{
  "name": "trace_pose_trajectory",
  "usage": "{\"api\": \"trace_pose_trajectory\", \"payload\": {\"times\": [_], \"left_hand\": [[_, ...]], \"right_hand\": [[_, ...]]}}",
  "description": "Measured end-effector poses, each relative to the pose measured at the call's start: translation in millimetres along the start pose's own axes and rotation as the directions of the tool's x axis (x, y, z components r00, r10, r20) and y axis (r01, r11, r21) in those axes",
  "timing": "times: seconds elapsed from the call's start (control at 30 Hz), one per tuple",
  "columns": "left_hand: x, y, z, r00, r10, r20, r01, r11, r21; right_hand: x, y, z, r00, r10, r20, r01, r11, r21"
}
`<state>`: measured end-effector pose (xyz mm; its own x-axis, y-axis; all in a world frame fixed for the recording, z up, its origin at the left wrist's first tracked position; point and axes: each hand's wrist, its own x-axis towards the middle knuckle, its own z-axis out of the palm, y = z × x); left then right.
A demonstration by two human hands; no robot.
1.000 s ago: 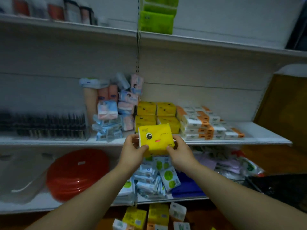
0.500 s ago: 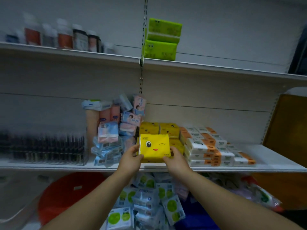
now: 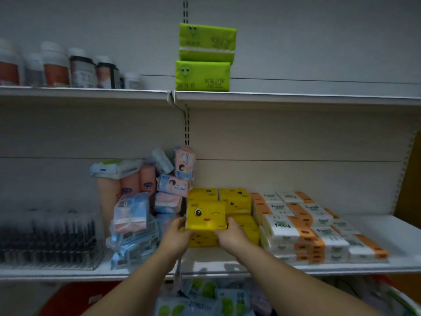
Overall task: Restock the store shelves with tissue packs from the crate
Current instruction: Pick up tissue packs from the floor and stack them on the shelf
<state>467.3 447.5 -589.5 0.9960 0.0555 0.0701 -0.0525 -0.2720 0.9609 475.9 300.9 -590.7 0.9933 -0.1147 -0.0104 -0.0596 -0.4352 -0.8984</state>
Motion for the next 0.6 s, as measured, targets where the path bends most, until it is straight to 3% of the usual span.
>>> {"api": "trace_pose_trajectory", "payload": {"times": [0.2,0.33,0.6], "left_hand": [[28,-6,-4,0.999,-0.045,-0.005,0.045,0.999,-0.015],[39,-10,-3,0.999,-0.028,0.04,0.027,0.999,0.022],[16,-21,-5,0.993,0.05,0.104,-0.06,0.994,0.095]], "right_hand": [[23,-5,17,0.997,-0.069,0.036,0.066,0.993,0.093],[35,3,29,0.995,-0.044,0.085,0.032,0.991,0.131],[37,40,25,0.985,-0.068,0.161,0.065,0.998,0.022]]}}
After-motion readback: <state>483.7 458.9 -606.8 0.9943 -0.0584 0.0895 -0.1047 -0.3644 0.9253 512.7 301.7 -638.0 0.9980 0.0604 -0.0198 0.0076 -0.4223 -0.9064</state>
